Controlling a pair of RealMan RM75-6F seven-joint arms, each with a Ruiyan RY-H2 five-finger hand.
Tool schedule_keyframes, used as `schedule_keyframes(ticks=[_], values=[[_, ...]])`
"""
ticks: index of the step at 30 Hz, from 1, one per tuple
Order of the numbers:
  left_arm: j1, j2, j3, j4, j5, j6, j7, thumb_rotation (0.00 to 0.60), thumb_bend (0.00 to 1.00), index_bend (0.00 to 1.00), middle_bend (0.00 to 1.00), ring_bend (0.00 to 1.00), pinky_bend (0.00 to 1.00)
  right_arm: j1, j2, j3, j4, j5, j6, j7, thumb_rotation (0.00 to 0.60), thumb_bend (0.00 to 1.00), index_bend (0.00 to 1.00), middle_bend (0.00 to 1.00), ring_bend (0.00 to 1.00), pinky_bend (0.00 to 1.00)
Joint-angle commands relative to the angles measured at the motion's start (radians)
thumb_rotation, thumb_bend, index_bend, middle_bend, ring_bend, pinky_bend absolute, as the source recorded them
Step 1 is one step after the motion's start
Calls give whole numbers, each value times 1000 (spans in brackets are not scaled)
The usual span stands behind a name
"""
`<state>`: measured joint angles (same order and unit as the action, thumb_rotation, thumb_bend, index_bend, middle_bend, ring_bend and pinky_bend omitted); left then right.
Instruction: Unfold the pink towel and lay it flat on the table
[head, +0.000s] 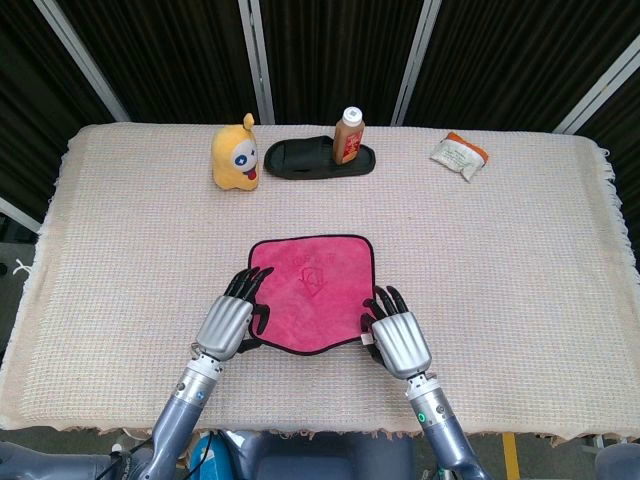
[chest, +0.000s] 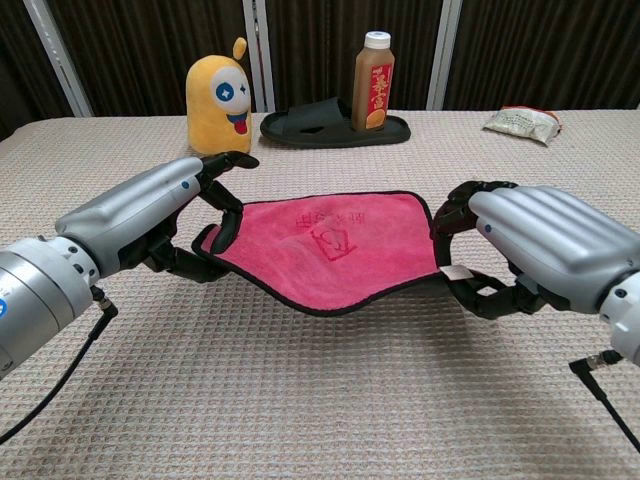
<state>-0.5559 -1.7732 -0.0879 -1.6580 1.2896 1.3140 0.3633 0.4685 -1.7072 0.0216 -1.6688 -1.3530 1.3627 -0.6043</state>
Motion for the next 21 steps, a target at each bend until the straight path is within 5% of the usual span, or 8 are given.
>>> schedule_keyframes(ticks=[1,21], values=[[2,-4,0,2,0,-6,4,600,532,678,41,0,0,-3,-1,3,0,2,-7,2,600,499,679,313,132,130],[42,50,18,-22,14,-36,-11,600,517,652,37,0,0,-43,10,-15,-35,14,-54,13,600,499,679,313,132,129]])
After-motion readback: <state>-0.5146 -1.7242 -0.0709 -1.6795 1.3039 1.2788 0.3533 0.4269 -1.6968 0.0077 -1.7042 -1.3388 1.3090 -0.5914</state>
